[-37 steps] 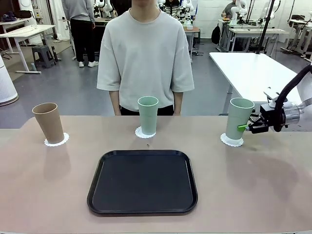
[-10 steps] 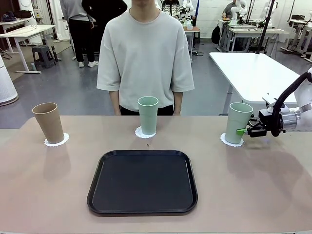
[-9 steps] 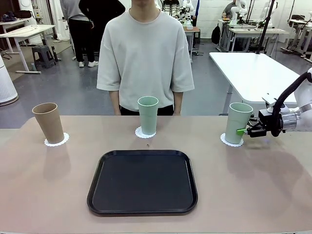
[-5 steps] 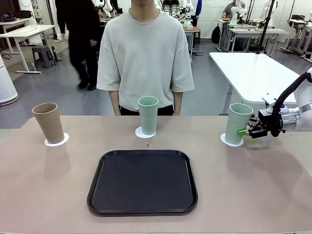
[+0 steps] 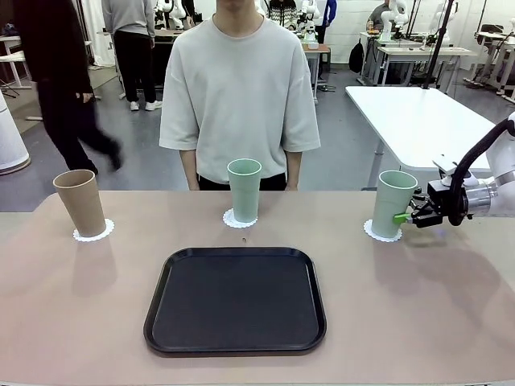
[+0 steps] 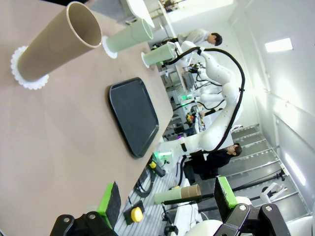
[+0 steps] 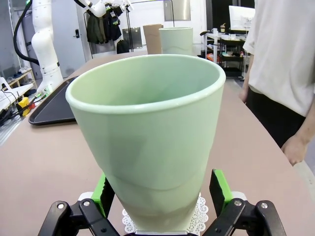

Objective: Place coasters on the table and set cups on them.
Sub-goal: Take one Reusable plastic cup from the Flat Tray and place it on a coaster set by the human.

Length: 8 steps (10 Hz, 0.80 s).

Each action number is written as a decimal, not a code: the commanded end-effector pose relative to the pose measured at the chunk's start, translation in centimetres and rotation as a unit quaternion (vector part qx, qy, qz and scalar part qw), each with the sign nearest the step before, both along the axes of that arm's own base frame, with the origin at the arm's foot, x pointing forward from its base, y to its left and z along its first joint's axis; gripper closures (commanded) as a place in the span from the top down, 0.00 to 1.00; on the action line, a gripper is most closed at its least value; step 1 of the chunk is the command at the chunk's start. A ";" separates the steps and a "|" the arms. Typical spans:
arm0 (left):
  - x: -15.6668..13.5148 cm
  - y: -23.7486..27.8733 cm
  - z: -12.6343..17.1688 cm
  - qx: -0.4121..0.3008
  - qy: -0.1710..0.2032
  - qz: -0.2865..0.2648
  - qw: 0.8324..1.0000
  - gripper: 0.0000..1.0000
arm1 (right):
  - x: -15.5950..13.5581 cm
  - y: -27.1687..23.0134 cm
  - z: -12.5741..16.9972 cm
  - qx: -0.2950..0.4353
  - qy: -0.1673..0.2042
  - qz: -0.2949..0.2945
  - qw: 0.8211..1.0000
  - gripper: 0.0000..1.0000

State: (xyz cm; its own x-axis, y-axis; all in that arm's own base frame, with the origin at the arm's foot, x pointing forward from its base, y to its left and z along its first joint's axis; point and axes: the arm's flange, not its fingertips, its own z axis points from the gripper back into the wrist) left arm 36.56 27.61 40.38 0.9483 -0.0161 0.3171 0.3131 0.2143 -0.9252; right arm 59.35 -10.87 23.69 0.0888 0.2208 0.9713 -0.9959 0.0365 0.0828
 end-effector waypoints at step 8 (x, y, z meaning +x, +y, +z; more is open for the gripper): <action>-0.2 0.0 0.2 0.001 -0.001 0.002 1.000 1.00 | 0.8 -2.6 1.1 -0.012 0.042 -0.011 0.999 1.00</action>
